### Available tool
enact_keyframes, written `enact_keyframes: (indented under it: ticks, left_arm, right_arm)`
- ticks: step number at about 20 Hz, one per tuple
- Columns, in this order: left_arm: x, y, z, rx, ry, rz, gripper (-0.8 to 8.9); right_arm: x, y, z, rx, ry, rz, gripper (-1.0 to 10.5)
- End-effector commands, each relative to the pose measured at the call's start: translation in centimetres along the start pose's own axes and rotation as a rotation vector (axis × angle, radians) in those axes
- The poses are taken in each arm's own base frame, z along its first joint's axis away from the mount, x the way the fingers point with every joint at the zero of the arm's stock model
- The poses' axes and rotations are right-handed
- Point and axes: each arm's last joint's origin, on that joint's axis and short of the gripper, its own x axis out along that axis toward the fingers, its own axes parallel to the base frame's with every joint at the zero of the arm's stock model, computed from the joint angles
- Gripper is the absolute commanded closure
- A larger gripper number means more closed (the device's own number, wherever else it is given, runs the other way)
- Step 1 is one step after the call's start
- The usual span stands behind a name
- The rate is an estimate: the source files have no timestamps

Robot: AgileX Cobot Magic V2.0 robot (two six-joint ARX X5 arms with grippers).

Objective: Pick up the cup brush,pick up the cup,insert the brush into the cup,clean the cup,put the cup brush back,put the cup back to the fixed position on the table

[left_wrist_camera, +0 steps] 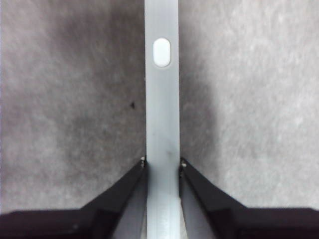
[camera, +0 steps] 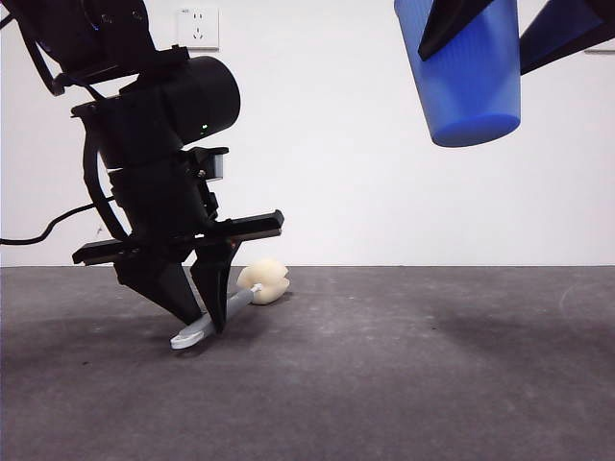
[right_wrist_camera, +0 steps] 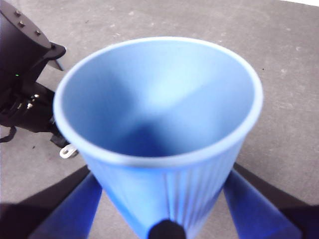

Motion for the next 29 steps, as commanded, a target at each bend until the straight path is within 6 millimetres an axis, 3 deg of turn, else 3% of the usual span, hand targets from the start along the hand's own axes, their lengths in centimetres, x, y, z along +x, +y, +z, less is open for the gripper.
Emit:
enact_keyframes:
  ticks: [1,3,6,8,12,16,21,26,29]
  left_arm:
    - [0.2,-0.1,-0.1,-0.003,-0.009,0.001,8.22]
    - [0.2,-0.2,-0.1,-0.001,-0.008,-0.003,8.07]
    - [0.2,-0.6,-0.4,0.009,0.013,-0.034,5.82]
    - [0.2,-0.8,-0.5,0.011,0.037,-0.079,4.95]
    - [0.1,-0.9,-0.8,0.016,0.07,-0.099,4.95]
    - [-0.8,-0.7,-1.0,0.026,0.092,-0.084,4.95]
    - [-5.5,-0.6,-0.4,0.11,0.013,-0.122,4.95]
    - [-12.7,0.3,-0.9,0.181,-0.099,-0.164,4.96]
    - [-17.2,1.3,-1.9,0.203,-0.177,-0.19,4.96]
  right_arm:
    - [-0.1,0.0,0.2,0.018,-0.014,0.003,9.6]
    - [-0.1,0.0,0.2,0.032,-0.014,0.004,9.6]
    - [-0.1,0.0,0.2,0.037,-0.014,0.003,9.6]
    - [-0.1,0.0,0.2,0.049,-0.014,0.003,9.6]
    - [0.2,0.1,0.2,0.049,-0.004,0.001,9.6]
    - [2.1,0.5,0.3,0.053,-0.017,-0.005,9.6]
    - [6.8,0.3,-0.7,0.017,0.015,-0.042,9.6]
    - [11.6,-1.7,-1.9,0.049,0.023,-0.059,9.6]
    - [13.9,-3.4,-3.8,0.062,0.023,-0.049,9.6]
